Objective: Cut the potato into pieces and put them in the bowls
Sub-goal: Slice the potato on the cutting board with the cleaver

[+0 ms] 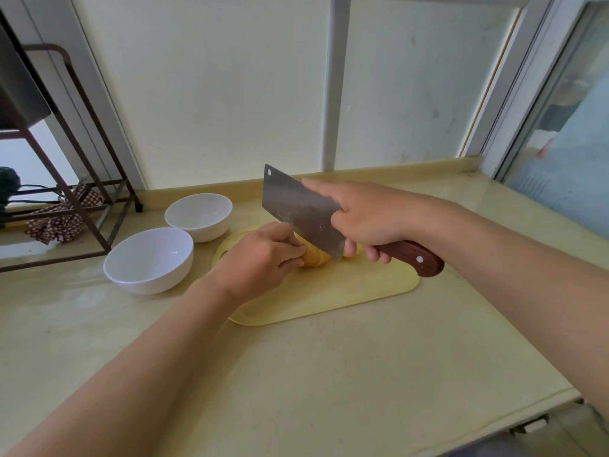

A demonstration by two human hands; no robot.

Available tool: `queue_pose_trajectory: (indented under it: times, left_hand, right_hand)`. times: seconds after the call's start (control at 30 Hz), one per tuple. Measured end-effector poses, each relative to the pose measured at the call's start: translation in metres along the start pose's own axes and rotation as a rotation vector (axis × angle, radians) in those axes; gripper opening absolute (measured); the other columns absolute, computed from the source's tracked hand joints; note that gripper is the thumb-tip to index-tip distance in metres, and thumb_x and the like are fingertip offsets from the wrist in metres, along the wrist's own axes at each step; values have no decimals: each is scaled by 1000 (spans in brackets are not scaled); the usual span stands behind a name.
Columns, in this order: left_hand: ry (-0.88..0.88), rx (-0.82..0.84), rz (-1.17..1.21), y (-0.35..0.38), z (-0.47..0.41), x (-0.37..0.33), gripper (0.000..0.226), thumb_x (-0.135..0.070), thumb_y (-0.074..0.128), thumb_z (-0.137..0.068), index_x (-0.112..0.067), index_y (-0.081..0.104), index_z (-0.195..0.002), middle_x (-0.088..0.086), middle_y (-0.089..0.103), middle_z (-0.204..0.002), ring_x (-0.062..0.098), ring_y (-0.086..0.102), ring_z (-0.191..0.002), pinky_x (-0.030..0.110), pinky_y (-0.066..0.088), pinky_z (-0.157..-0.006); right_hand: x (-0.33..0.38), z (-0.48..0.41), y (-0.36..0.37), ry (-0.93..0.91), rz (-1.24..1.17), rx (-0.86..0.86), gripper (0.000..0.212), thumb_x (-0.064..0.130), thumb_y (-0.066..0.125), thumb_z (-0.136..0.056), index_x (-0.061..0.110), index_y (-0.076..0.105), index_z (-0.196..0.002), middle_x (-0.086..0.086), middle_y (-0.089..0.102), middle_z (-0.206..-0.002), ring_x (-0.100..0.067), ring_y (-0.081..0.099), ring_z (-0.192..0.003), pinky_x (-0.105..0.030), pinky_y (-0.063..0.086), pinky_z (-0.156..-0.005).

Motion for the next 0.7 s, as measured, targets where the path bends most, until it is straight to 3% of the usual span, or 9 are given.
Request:
queue_pose_trajectory:
  times: [0.7]
  left_hand:
    - [-9, -19, 5, -3, 2, 2, 20, -23, 67, -85, -8, 79, -89, 3, 66, -83, 19, 62, -73, 28, 53, -64]
  right_hand:
    - [11, -8, 7, -45, 143, 60, 85, 5, 31, -99, 57, 3, -160, -17, 72, -88, -20, 61, -47, -32, 58, -48]
Point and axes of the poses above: each hand's wrist, its own z-axis away from the middle knuckle, its own y-axis out of the palm, x = y × z, the point moved 10 cm from there along -z, towards the middle knuckle
